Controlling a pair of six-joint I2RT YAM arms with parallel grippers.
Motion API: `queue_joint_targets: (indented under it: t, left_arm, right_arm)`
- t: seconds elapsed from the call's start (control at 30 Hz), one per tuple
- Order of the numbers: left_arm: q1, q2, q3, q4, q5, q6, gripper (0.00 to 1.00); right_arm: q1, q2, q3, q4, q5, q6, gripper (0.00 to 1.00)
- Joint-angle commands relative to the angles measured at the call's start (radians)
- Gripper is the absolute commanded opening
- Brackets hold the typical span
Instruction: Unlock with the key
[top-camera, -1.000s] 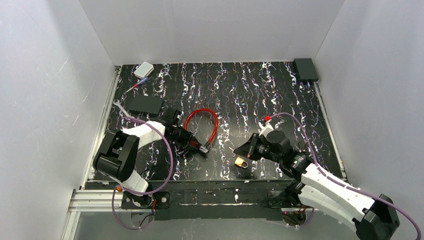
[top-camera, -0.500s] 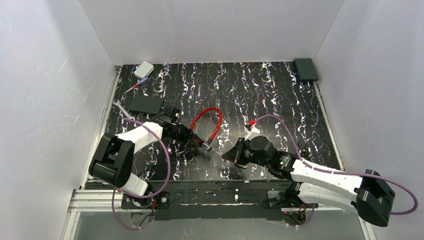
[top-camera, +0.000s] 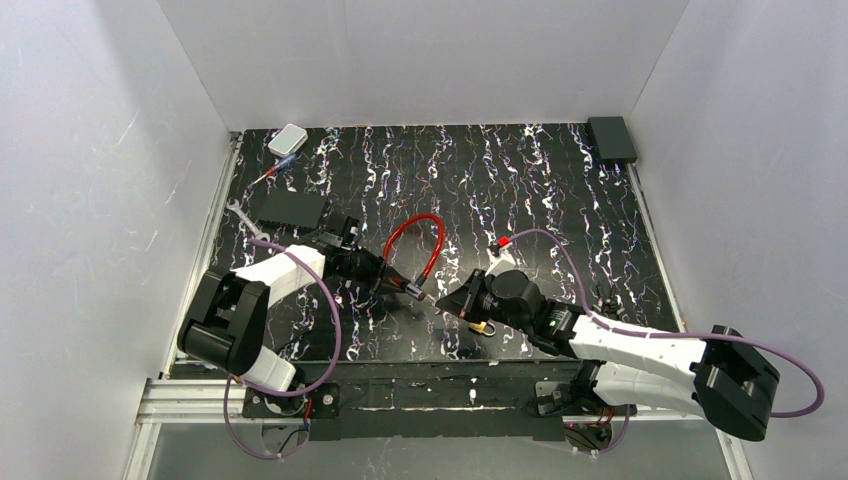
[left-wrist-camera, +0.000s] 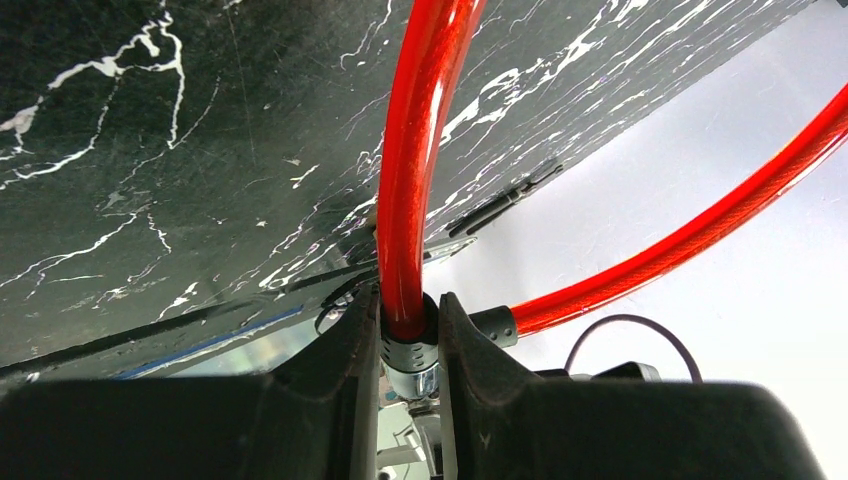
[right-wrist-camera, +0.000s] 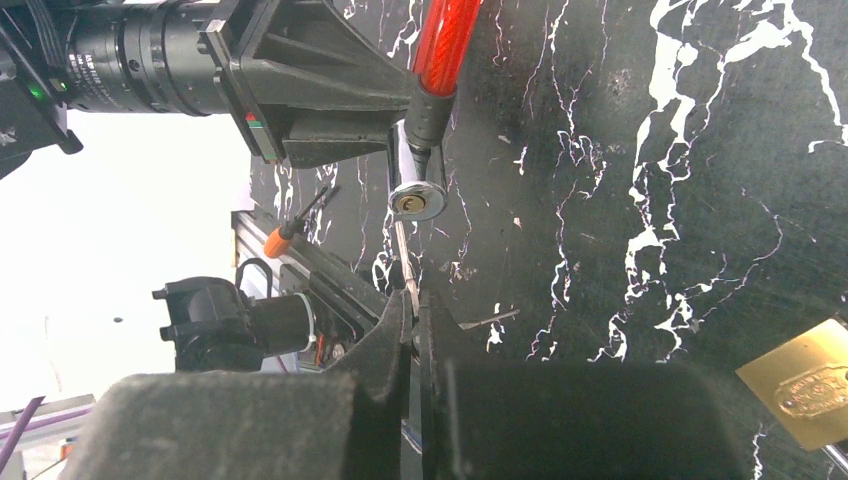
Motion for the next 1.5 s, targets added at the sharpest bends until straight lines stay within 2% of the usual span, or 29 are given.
queue_joint_targets:
  t: [0.0, 1.1, 1.47]
  left_arm:
    - [0.004, -0.036, -0.014, 0.036, 0.045, -0.017, 0.0]
    - [0.004, -0.034, -0.012, 0.042, 0.04, -0.014, 0.0]
    - [0.004, -0.035, -0.014, 0.045, 0.038, -0.016, 0.0]
  right_arm:
    - [0.009, 0.021, 0.042, 0.098, 0.016, 0.024, 0.01]
    - [0.014, 0.106, 0.065, 0.125, 0.024, 0.066, 0.01]
    - [0.014, 0.075, 0.045, 0.103, 0.044, 0.075, 0.01]
